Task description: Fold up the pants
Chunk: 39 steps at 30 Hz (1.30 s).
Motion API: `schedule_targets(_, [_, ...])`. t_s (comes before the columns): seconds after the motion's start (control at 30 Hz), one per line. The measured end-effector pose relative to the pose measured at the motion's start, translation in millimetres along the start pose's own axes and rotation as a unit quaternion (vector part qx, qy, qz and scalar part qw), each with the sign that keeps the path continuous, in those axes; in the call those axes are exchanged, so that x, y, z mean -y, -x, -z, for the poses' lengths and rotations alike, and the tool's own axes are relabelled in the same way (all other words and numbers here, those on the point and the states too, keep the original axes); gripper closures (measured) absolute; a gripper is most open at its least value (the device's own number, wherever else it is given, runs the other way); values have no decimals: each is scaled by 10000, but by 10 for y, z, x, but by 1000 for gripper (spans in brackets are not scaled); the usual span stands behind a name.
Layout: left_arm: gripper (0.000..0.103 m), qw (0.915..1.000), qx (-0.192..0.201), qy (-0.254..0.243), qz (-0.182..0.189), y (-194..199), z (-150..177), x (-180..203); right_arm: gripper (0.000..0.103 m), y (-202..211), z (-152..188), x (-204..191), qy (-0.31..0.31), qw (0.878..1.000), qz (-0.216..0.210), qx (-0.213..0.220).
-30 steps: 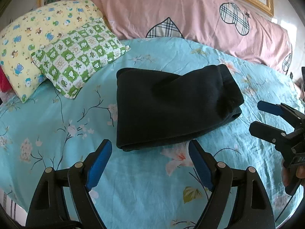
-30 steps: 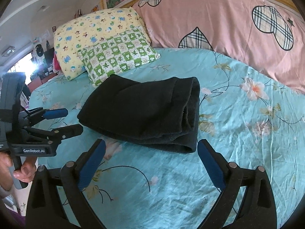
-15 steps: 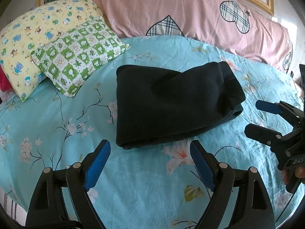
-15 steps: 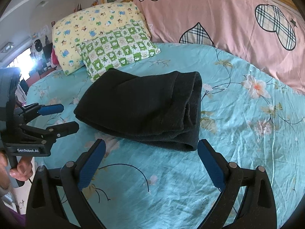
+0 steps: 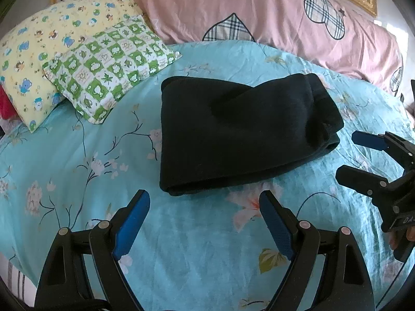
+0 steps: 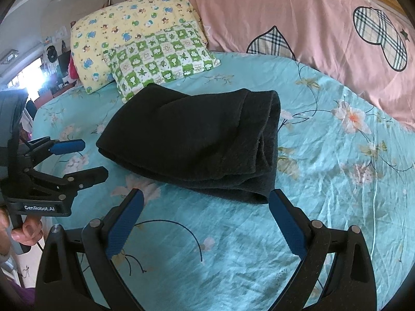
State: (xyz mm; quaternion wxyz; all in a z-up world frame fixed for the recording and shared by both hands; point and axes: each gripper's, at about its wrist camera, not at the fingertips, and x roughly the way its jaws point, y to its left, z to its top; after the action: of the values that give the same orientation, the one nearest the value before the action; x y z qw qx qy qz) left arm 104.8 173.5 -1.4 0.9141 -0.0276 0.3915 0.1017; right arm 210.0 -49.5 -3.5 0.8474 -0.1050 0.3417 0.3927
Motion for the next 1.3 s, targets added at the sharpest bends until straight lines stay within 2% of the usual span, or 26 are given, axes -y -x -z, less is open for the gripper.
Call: schedule_targets(1.3, [16, 10000, 46, -84, -23, 10, -30, 36, 6, 9, -45, -45, 35, 9999, 42, 103])
